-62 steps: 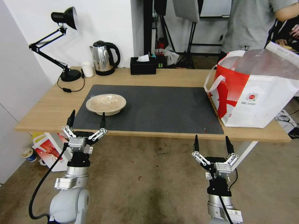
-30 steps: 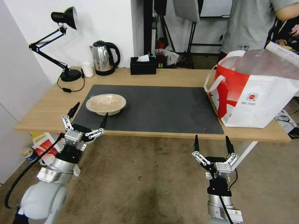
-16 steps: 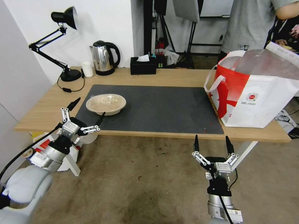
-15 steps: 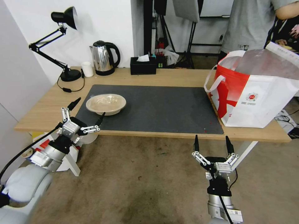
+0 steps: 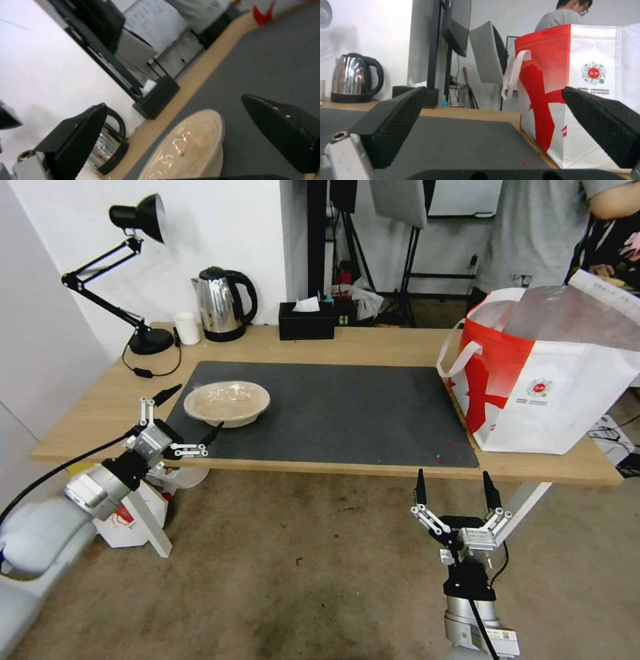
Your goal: Pick up the trash from the table and place it into the takeout bag.
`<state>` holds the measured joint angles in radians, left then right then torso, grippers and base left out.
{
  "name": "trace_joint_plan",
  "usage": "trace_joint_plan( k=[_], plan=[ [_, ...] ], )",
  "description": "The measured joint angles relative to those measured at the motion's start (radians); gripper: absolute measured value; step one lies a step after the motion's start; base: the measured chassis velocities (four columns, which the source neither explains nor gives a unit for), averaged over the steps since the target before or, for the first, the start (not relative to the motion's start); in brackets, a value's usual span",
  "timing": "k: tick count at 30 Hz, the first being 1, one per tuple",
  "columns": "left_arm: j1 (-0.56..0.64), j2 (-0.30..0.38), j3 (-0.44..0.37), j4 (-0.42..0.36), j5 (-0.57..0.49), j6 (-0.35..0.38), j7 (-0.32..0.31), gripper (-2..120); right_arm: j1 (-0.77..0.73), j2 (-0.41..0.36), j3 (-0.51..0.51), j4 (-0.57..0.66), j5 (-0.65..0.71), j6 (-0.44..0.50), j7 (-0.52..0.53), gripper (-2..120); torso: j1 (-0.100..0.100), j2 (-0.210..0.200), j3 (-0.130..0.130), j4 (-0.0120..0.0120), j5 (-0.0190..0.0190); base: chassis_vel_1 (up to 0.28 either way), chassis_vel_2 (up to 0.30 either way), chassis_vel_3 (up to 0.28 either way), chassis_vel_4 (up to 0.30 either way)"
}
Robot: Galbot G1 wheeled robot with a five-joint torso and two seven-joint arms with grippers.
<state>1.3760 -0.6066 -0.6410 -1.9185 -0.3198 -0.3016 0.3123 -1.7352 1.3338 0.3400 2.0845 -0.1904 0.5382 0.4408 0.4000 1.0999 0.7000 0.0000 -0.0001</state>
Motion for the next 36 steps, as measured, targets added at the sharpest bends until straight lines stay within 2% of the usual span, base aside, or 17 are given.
trace_joint_plan(
  k=[3,13,36],
  plan=[
    [-0.017,0.036,0.011,0.033,0.0,-0.001,0.023,100,0.0,0.0,0.0,0.0,0.0,0.0,0.0,100,0.0,0.0,0.0,-0.0001,0.0001,0.0,0.0,0.0,0.0],
    [-0.05,0.052,0.025,0.075,0.004,-0.005,0.067,100,0.0,0.0,0.0,0.0,0.0,0.0,0.0,100,0.0,0.0,0.0,0.0,0.0,0.0,0.0,0.0,0.0],
    [-0.085,0.09,0.058,0.153,0.039,-0.005,0.098,100,0.0,0.0,0.0,0.0,0.0,0.0,0.0,100,0.0,0.0,0.0,0.0,-0.0001,0.0,0.0,0.0,0.0]
  ],
)
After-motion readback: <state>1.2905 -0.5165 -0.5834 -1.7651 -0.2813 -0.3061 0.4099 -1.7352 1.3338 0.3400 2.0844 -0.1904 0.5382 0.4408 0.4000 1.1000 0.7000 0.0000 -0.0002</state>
